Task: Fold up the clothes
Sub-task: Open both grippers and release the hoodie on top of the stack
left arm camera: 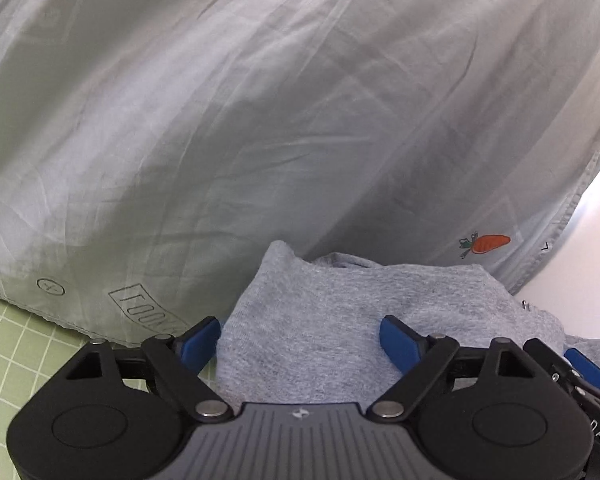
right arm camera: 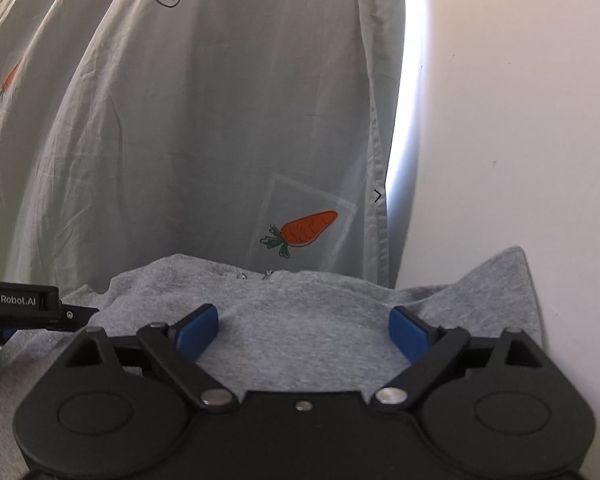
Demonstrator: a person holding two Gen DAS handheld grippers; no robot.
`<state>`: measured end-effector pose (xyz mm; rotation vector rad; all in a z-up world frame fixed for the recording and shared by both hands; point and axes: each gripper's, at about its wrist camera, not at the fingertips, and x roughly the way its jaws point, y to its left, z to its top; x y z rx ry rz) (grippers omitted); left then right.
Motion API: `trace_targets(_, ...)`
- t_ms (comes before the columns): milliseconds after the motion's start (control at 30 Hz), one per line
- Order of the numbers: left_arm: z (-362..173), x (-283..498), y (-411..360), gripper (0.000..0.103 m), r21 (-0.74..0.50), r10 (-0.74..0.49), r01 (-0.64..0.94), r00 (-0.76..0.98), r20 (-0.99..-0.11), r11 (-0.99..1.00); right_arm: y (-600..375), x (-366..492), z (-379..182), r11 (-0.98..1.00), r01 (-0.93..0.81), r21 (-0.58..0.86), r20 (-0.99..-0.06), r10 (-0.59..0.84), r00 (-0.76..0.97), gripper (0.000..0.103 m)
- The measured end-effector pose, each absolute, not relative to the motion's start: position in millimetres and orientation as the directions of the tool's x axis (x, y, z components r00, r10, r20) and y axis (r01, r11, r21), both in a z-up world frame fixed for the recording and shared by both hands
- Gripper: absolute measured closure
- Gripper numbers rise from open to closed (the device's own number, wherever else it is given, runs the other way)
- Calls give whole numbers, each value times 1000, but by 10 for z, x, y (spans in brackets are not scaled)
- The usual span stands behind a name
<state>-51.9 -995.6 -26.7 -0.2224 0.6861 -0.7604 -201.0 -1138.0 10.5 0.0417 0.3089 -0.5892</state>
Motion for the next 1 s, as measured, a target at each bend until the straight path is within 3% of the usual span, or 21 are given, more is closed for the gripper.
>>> trace_targets(100, -99, -606, -9817, 10, -382, -701, 594, 529, -477, 708, -11321, -2117, 182, 832, 551, -63, -289, -543, 788, 0)
trace_targets(167, 22, -726, -9656, 0, -357, -706, 616, 539, -459, 702, -11190, -2254, 257, 826, 556, -92, -282, -557, 781, 0)
trace_targets(267, 171, -990, -9339, 0, -328, -724, 650, 560, -403, 685, -10926, -2533, 388, 792, 601, -108, -261, -605, 752, 0)
trace_targets(400, 327, -1463, -8916, 0, -271, -730, 682, 593, -338, 680, -10547, -2985, 521, 755, 656, -11, -246, -638, 730, 0)
trace_targets(567, 364, -1858, -8450, 0, -318, -716, 649, 557, -421, 691, -10108, -3594, 530, 726, 681, 93, -313, -628, 713, 0)
trace_targets(700, 293, -2172, -8040, 0, -371, -737, 645, 505, -449, 668, -9771, -4054, 450, 704, 704, 90, -374, -632, 679, 0)
trace_targets(1000, 41, -2859, -7506, 0, -244, -695, 705, 468, -545, 666, -9097, -4698, 62, 667, 741, 77, -522, -606, 600, 0)
